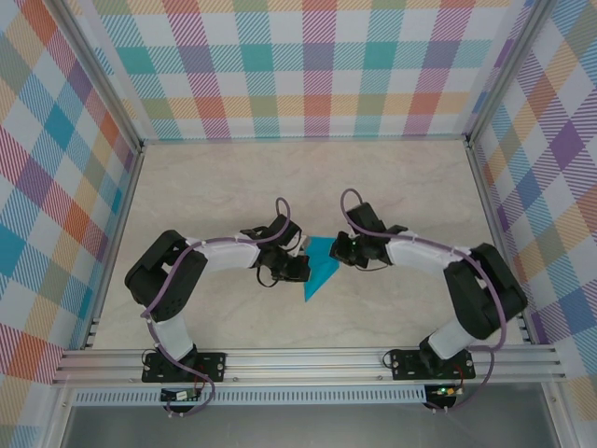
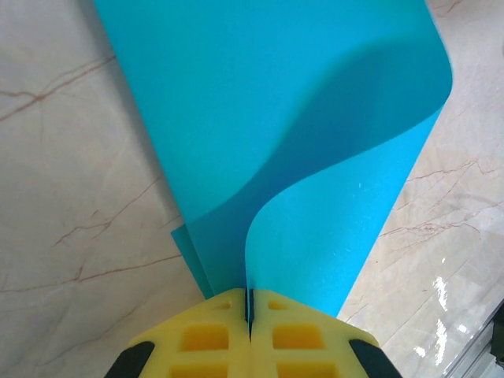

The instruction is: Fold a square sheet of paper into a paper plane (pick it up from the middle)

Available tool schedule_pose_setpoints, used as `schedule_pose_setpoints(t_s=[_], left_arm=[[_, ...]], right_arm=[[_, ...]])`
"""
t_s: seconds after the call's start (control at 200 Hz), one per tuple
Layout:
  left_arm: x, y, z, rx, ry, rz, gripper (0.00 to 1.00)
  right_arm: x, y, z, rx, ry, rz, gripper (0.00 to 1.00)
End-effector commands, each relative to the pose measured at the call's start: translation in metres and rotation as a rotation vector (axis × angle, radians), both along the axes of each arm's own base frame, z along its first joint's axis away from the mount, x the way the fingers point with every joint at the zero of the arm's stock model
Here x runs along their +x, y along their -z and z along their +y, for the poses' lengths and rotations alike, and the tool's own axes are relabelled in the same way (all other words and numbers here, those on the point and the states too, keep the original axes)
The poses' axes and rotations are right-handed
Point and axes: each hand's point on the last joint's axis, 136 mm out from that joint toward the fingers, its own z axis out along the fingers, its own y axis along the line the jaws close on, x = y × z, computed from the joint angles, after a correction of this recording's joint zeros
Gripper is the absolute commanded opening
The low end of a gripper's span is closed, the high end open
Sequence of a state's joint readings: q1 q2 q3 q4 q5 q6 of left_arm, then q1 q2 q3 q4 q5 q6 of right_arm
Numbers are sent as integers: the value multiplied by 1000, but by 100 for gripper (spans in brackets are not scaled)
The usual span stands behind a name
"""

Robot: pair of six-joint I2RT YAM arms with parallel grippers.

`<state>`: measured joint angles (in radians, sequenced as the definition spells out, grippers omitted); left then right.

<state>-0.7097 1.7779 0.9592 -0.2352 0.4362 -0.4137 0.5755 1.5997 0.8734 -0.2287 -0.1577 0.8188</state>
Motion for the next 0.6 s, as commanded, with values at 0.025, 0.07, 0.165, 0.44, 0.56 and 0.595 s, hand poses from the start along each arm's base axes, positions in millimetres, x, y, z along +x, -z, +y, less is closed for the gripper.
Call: schedule_pose_setpoints(t_s=[0.025,0.07,0.165,0.44,0.56,0.595], left_arm=[[5,-4,-2,-3,14,-7,4],[6,-5,-2,-4,13,-6,4],[6,-6,-3,-6,19,-7,4],[10,-12,-6,-13,26,-31,4],[3,-4,1,16,23,6,4],[3,-1,2,19,19,7,4]], right_arm=[[8,15,-2,-104,-104,61,7],[11,22,1,-111,-124,80,5],[16,34,2,-147,-142,116,5],[14,54,0,-193,-170,171,4],[14,56,-1,-200,-172,176,4],[14,55,-1,-199,-171,176,5]])
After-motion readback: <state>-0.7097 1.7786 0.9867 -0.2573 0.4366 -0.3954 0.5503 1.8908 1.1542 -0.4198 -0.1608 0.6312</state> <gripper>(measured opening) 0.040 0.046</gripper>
